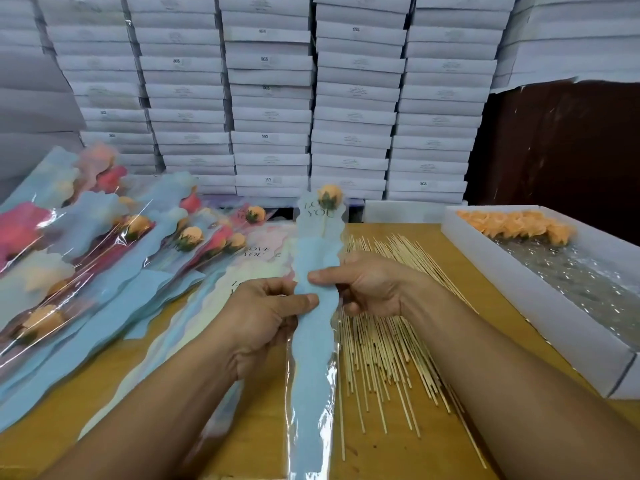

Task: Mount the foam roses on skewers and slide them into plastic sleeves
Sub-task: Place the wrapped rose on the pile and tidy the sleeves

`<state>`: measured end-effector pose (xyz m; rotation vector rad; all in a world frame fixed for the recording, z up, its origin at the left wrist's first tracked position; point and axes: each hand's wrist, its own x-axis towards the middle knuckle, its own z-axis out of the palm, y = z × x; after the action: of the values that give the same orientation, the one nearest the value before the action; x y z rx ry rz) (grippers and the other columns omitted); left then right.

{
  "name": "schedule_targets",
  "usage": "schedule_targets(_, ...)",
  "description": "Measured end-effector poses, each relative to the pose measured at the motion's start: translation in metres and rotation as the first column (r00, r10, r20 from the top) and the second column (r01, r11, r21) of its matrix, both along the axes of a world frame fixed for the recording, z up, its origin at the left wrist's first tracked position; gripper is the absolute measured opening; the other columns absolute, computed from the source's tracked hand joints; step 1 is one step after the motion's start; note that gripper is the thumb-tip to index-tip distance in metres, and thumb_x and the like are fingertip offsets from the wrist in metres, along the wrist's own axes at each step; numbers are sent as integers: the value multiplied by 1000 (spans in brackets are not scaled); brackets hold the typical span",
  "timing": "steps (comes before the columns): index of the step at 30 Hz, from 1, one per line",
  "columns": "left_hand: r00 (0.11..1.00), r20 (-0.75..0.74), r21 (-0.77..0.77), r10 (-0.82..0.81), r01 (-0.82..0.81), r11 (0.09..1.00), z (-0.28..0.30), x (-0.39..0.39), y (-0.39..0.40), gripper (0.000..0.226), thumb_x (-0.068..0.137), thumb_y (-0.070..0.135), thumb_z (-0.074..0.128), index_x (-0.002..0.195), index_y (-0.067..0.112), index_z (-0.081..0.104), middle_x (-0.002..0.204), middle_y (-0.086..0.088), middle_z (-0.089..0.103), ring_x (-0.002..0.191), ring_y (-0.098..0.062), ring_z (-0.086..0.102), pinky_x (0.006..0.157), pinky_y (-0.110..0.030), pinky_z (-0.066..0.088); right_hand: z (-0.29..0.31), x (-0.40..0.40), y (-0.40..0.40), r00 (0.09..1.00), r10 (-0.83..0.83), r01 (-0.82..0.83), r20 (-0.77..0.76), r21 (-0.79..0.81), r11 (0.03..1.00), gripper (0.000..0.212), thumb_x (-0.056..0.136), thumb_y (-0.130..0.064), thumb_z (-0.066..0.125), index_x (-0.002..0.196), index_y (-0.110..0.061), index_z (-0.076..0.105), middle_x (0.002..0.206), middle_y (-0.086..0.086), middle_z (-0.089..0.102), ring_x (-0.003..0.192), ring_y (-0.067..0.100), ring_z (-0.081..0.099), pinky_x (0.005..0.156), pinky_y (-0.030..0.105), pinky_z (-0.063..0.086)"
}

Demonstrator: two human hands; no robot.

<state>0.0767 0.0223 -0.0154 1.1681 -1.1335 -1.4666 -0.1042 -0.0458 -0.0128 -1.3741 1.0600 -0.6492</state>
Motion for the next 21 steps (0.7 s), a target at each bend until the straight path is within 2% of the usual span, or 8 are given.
schedule_targets(3,1000,-10,-12,15,-15,1000,1,7,-3,9,83,0,72,91,-2,68,75,-14,72,52,-17,64,45,-24,53,-2,16,7,994,-78,79,83,-21,997,27,91,-17,73,114,-4,69,82,8,72,60,14,57,39,18,37)
schedule_targets(6,1000,31,-10,5,-5,1000,0,16,-6,10,87,5,70,95,-1,72,82,-17,73,59,-20,65,51,-26,56,-5,27,11,984,-123,130,128,-46,990,29,90,-14,73,115,0,69,89,12,71,64,17,58,39,18,38)
schedule_targets(9,997,74,-16,29,-28,999,1,25,-10,12,88,9,70,95,-1,72,87,-20,73,62,-24,66,55,-30,57,-7,37,15,969,-150,165,195,-61,984,32,90,-17,74,113,4,68,83,12,69,58,16,55,40,18,39)
schedule_targets(12,987,123,-103,101,-89,991,6,40,-18,11,90,6,67,79,4,71,75,-15,70,54,-20,62,49,-23,51,-5,38,17,968,-77,94,237,-60,994,36,94,-28,70,112,3,66,78,9,70,55,14,56,42,19,41)
schedule_targets(15,949,190,-201,253,-215,956,14,69,-33,13,92,3,65,79,4,66,75,-13,65,59,-21,57,58,-25,49,-3,32,17,988,18,-7,155,-70,998,41,96,-36,66,115,0,64,82,8,73,59,14,58,46,20,43)
schedule_targets(18,826,334,-311,453,-357,881,27,109,-51,11,94,5,63,85,1,66,86,-15,62,68,-25,54,62,-27,48,-6,29,16,995,70,-64,67,-84,994,43,96,-35,66,121,0,64,85,9,74,59,14,59,49,23,42)
schedule_targets(21,590,514,-466,623,-418,780,42,149,-62,14,96,10,61,90,0,68,83,-19,62,65,-25,51,60,-29,41,-8,27,14,994,108,-106,14,-95,990,39,97,-33,66,120,-2,66,87,8,75,59,13,60,48,22,42)
